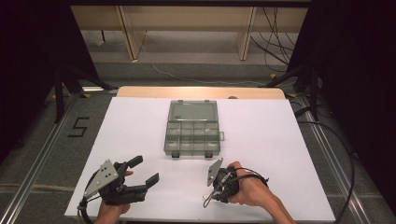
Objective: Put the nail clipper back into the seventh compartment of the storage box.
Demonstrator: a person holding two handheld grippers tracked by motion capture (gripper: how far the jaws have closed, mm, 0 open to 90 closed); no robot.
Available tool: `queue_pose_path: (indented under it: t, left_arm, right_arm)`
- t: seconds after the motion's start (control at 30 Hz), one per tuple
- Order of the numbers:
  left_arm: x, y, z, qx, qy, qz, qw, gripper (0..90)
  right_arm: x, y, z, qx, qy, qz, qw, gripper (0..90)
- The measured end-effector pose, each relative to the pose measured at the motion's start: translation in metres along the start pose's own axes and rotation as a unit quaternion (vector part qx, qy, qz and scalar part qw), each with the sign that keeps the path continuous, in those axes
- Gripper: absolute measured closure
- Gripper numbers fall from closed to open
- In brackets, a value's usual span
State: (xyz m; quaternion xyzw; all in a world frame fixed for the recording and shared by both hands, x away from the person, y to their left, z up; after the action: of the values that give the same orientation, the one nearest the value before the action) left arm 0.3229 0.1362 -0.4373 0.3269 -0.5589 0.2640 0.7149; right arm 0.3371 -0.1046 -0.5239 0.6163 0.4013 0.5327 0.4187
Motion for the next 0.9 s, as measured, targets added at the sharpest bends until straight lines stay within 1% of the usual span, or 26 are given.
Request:
queue_pose_path:
  t: [0.07, 0.1, 0.23, 0.27, 0.33, 0.37, 0.43, 0.5, 0.53, 0.57, 0.6, 0.63, 0.67, 0.7, 0.73, 0.77, 0.8, 0.83, 0.87, 0.9]
  left_arm:
    - [0.000, 0.000, 0.000, 0.000, 0.000, 0.000, 1.0000, 15.4]
    - [0.000, 0.000, 0.000, 0.000, 0.000, 0.001, 1.0000, 15.4]
    - [0.000, 0.000, 0.000, 0.000, 0.001, 0.001, 1.0000, 15.4]
    - [0.000, 0.000, 0.000, 0.000, 0.000, 0.000, 1.0000, 15.5]
    - [0.000, 0.000, 0.000, 0.000, 0.000, 0.001, 1.0000, 15.4]
    - [0.000, 0.000, 0.000, 0.000, 0.000, 0.000, 1.0000, 15.4]
    - [0.000, 0.000, 0.000, 0.001, 0.002, 0.000, 1.0000, 15.4]
    - [0.000, 0.000, -0.001, 0.001, 0.001, 0.000, 1.0000, 15.4]
    - [0.000, 0.000, 0.000, 0.000, 0.000, 0.000, 1.0000, 15.4]
    - [0.000, 0.000, 0.000, 0.000, 0.000, 0.000, 1.0000, 15.4]
    - [0.000, 0.000, 0.000, 0.000, 0.000, -0.001, 1.0000, 15.4]
    - [0.000, 0.000, 0.000, 0.001, 0.000, -0.001, 1.0000, 15.4]
    - [0.000, 0.000, 0.000, 0.001, 0.000, -0.001, 1.0000, 15.4]
    - [0.000, 0.000, 0.000, 0.001, 0.000, -0.001, 1.0000, 15.4]
    - [0.000, 0.000, 0.000, 0.001, 0.000, 0.000, 1.0000, 15.4]
    - [0.000, 0.000, 0.000, 0.001, 0.001, 0.000, 1.0000, 15.4]
    - [0.000, 0.000, -0.001, 0.002, 0.002, 0.000, 1.0000, 15.4]
    - [0.000, 0.000, -0.001, 0.002, 0.002, 0.000, 1.0000, 15.5]
    - [0.000, 0.000, -0.001, 0.002, 0.002, 0.000, 1.0000, 15.5]
    - [0.000, 0.000, -0.001, 0.001, 0.002, 0.001, 1.0000, 15.4]
  right_arm:
    - [-0.001, -0.003, -0.001, 0.005, 0.000, -0.007, 1.0000, 63.1]
    - [-0.001, -0.004, -0.001, 0.006, 0.003, -0.009, 0.9999, 63.7]
    - [-0.001, -0.006, -0.001, 0.010, 0.000, -0.018, 0.9998, 65.9]
    - [-0.001, -0.007, -0.001, 0.012, 0.003, -0.021, 0.9997, 66.7]
    - [-0.002, -0.008, -0.001, 0.015, 0.000, -0.025, 0.9996, 68.3]
    - [-0.002, -0.008, 0.000, 0.016, 0.004, -0.026, 0.9995, 69.0]
    - [-0.003, -0.010, -0.001, 0.019, 0.000, -0.031, 0.9993, 70.4]
    - [-0.003, -0.011, -0.001, 0.019, 0.009, -0.036, 0.9991, 71.5]
    - [-0.003, -0.011, -0.001, 0.022, 0.012, -0.040, 0.9989, 73.7]
    - [-0.003, -0.011, -0.001, 0.022, 0.012, -0.040, 0.9989, 73.7]
    - [-0.003, -0.011, -0.002, 0.022, 0.007, -0.043, 0.9988, 74.8]
    - [-0.002, -0.012, -0.001, 0.016, 0.009, -0.048, 0.9987, 77.3]
    - [-0.002, -0.012, -0.001, 0.020, 0.015, -0.050, 0.9985, 77.4]
    - [-0.002, -0.012, -0.001, 0.020, 0.015, -0.050, 0.9985, 77.4]
    - [-0.001, -0.012, -0.002, 0.017, 0.009, -0.054, 0.9984, 77.4]
    - [-0.001, -0.012, -0.002, 0.017, 0.009, -0.054, 0.9984, 77.4]
    - [-0.001, -0.012, -0.002, 0.016, 0.010, -0.055, 0.9983, 77.4]
    - [-0.001, -0.010, 0.000, 0.009, 0.015, -0.057, 0.9982, 77.5]
    - [-0.001, -0.010, 0.000, 0.009, 0.015, -0.057, 0.9982, 77.5]
    - [-0.001, -0.010, 0.000, 0.005, 0.003, -0.052, 0.9986, 77.4]
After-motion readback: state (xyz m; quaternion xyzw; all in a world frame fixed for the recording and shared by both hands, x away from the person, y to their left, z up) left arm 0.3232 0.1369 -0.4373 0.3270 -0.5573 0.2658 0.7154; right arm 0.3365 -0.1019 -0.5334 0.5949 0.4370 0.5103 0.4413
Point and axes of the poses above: each handheld gripper's, and its own axes: y roughly backward along the jaws, x roughly out of its top, z roughly to its right, the point moved 8 cm from there along -y, roughly forward along the jaws, and after that the axes turned 6 degrees about x, right-handed, at the moved point
